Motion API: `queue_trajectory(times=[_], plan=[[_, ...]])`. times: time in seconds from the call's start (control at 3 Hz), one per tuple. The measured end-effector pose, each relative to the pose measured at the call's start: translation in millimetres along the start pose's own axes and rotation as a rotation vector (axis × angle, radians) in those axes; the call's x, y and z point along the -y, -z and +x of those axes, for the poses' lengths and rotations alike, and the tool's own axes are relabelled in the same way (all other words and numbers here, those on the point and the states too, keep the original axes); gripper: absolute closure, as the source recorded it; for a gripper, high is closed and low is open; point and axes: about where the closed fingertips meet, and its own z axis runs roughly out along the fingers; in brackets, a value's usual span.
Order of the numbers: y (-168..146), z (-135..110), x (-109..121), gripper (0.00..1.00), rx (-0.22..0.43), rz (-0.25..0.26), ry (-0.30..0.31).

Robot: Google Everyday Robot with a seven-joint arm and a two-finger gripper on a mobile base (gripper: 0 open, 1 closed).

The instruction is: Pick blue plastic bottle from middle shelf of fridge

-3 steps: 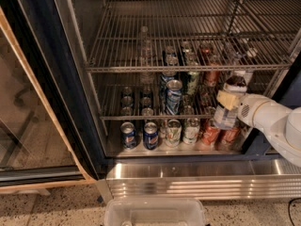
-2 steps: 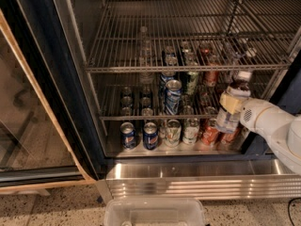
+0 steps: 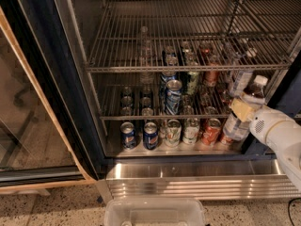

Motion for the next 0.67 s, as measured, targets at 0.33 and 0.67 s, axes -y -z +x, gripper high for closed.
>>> queue_trajectory(times=[0.33, 0.67], plan=[[32.1, -14.2, 5.5, 1.00, 0.088, 0.026, -0.005], [71.9, -36.9, -1.2, 1.00, 0.191, 0.032, 0.016]])
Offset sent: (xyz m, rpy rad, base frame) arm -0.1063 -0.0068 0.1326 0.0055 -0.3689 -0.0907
